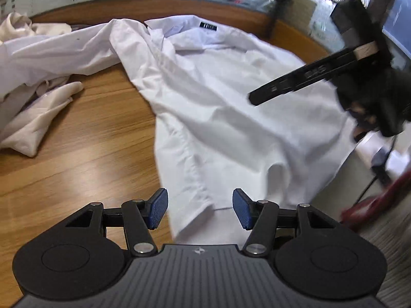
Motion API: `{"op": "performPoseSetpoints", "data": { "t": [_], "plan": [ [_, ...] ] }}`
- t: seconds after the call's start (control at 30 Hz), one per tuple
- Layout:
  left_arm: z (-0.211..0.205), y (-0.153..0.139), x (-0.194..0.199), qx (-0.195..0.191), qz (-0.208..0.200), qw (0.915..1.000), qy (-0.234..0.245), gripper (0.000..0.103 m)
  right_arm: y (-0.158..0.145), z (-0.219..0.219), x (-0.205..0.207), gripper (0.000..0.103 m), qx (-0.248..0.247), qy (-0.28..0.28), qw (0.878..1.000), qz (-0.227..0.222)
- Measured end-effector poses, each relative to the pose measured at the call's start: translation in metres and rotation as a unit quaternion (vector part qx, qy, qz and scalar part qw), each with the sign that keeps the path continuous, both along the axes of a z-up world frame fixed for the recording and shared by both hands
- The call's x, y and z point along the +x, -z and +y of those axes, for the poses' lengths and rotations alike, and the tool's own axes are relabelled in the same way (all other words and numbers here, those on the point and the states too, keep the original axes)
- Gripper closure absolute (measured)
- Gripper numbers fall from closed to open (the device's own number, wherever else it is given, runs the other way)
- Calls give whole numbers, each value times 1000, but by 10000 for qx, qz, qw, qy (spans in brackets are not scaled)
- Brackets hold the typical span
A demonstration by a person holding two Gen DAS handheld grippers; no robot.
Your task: Fold clothes
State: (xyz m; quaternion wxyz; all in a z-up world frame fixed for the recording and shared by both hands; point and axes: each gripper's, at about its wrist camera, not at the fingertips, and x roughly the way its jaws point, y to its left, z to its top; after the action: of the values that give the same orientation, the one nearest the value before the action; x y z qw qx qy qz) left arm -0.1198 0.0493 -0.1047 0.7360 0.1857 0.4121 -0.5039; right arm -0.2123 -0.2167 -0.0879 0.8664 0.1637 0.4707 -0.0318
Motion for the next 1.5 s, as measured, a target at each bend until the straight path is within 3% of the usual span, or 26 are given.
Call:
{"op": "performPoseSetpoints", "data": {
  "t": [0.33,0.47,0.57,0.73,0.87,1.0,1.03,1.1,1.13,1.33,1.43,1.5],
  "plan": [
    [-12,37,-23,628,-940,9928,386,41,21,23,-31,47,-292,48,9993,247],
    [-21,43,-31,725,-1420,9860,489,41,28,16,-39,70,-402,203,9984,351],
    [-21,38,-27,517,-1464,9873,328,41,21,4,-48,88,-467,497,9974,241],
    [-21,24,-28,89,-1646,9859,286,41,17,-28,-68,99,-285,1315,9908,151],
    [-27,22,-39,-29,-1850,9815,498,41,25,-45,-79,99,109,1687,9853,246],
    [-37,26,-53,8,-2052,9764,673,41,26,-44,-81,94,320,1615,9862,157],
    [-40,27,-57,17,-2115,9749,696,41,24,-42,-80,93,347,1545,9873,95],
    [-45,30,-61,23,-2233,9722,704,41,18,-37,-75,76,353,1355,9901,-22],
    [-48,31,-63,27,-2292,9710,682,41,15,-35,-72,72,312,1243,9917,-60],
    [-60,22,-75,-150,-2644,9637,343,42,0,-29,-43,69,182,488,9985,-143],
    [-65,15,-76,-246,-2564,9661,173,53,-10,-36,-23,68,95,216,9994,-245],
    [-69,14,-78,-229,-2503,9678,119,75,-17,-42,-7,67,44,49,9995,-315]
  ]
}}
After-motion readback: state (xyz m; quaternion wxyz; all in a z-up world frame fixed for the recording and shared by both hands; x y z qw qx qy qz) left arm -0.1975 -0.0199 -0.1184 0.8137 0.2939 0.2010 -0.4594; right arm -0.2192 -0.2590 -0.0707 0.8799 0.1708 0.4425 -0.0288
